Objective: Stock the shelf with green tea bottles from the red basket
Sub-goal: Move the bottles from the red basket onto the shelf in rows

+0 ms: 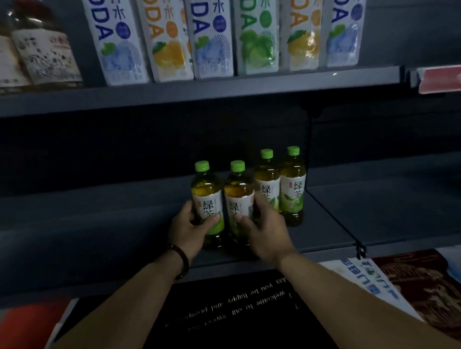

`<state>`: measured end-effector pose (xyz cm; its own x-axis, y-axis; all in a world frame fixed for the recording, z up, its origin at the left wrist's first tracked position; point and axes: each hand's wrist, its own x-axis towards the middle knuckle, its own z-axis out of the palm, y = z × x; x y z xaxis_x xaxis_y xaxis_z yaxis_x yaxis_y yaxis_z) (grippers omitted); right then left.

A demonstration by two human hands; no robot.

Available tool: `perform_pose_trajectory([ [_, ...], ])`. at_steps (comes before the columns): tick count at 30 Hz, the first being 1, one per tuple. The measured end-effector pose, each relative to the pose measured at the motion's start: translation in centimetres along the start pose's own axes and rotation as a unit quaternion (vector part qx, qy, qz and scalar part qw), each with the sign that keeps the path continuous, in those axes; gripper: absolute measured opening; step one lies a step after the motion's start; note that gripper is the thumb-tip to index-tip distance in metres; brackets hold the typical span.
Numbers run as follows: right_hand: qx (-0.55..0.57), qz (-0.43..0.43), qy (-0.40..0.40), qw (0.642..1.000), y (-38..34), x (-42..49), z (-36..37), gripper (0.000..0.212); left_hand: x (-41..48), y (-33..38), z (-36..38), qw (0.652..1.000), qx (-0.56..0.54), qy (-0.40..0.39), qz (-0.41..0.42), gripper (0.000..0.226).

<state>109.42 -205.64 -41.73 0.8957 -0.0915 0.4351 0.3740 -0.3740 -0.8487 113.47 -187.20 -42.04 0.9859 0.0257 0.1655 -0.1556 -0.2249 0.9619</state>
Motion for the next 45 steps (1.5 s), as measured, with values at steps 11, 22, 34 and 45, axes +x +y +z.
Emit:
perform_pose_trajectory([
  [11,-0.220,0.051,0.055,0.973,2.7,-0.2,3.6,0.066,1.4,-2.2,0.2,0.996,0.082,0.024,0.015,0.066],
  [22,-0.205,0.082,0.109,0.969,2.7,0.0,3.5,0.040,0.9,-1.4,1.6,0.994,0.098,0.048,-0.008,0.069],
  [34,-0.186,0.147,-0.079,0.968,-2.5,-14.3,-3.4,0.007,-16.1,1.5,-5.6,0.971,0.222,-0.031,0.078,0.029],
  [45,-0.177,0.228,-0.232,0.929,-1.5,-32.6,-3.3,0.006,-35.3,-4.3,-6.7,0.918,0.295,-0.237,-0.116,0.007],
])
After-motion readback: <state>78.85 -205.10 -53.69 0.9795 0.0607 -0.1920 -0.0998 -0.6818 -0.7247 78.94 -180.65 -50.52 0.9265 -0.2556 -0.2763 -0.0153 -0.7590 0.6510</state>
